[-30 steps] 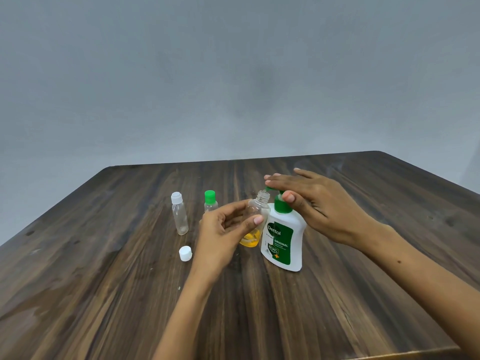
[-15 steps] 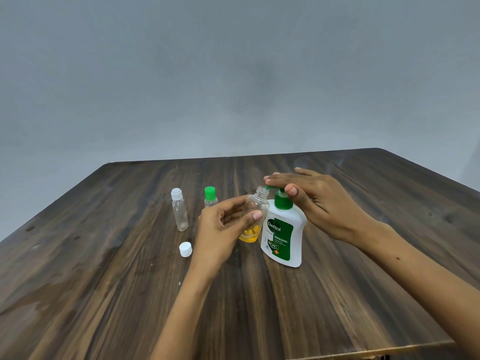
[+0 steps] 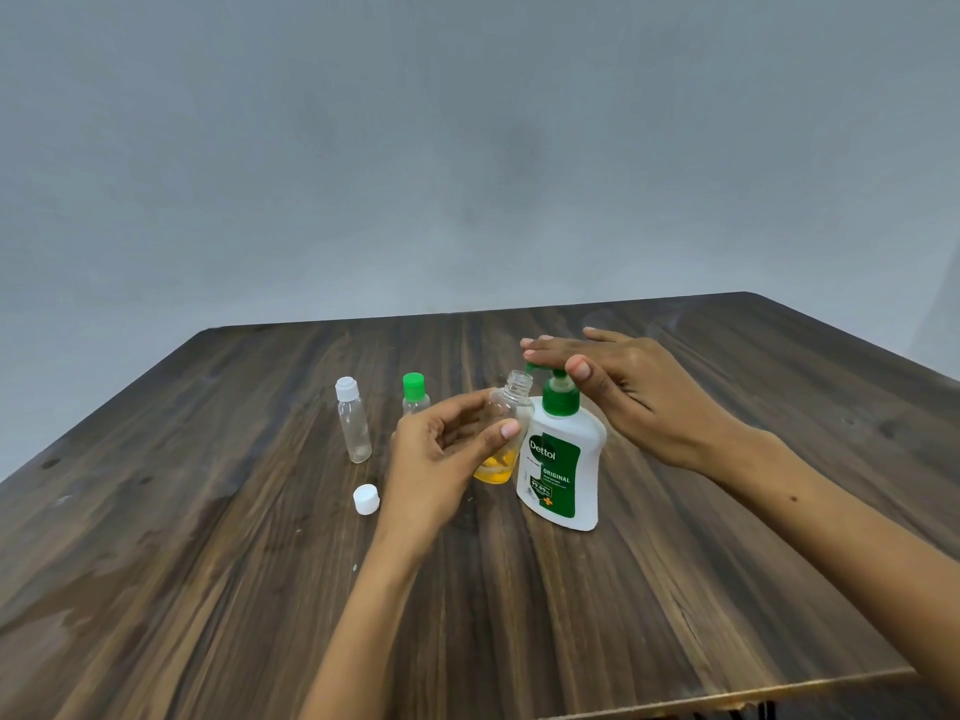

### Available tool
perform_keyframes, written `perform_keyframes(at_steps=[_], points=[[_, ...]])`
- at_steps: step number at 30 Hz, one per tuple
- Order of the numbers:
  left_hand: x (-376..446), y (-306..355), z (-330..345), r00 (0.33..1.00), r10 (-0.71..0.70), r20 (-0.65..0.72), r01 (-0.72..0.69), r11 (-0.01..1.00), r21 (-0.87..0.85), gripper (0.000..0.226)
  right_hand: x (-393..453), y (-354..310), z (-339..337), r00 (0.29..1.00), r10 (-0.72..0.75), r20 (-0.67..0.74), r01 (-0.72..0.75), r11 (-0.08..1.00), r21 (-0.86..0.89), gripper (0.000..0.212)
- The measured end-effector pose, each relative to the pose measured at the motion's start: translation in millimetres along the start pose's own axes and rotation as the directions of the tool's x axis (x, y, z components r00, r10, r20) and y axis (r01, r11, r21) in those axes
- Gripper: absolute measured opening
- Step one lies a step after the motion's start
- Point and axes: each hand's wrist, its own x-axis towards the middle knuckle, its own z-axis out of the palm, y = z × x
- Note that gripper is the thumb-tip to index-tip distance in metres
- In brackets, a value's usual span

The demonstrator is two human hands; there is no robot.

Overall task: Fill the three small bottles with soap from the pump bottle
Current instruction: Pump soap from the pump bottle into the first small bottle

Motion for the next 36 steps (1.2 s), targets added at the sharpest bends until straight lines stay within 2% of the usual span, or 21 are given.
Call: perform_keyframes(at_steps=[12,18,24,31,36], points=[[-0.1,0.0,-0.2,1.0,0.004,0.002,-0.004,1.0,0.001,0.049,0.0,-0.3,2.2,1.0,0.008,0.003,-0.008,1.0,-0.018,0.085],[-0.2,-1.4,1.2,1.0,-0.007,0.005,0.007,1.0,-0.003,0.053,-4.5,-0.5,7.5,0.999,0.006,-0.042,-0.005,1.0,0.016,0.08],[-1.0,0.4,0.7,1.0,0.0,0.003,0.0,1.0,0.003,0.051,-1.6,1.5,2.9,1.0,-0.009,0.005,0.009,0.999,-0.033,0.083],[0.3,1.5,0.5,1.0,0.002,0.003,-0.002,1.0,0.011,0.051,-5.5,1.5,8.0,1.0,-0.014,-0.028,0.013,1.0,-0.022,0.079],[-0.5,3.9,0.3,1.0,0.004,0.009,-0.004,1.0,0.005,0.05,-3.3,1.8,3.6,1.0,-0.008,0.005,0.009,0.999,-0.046,0.082]])
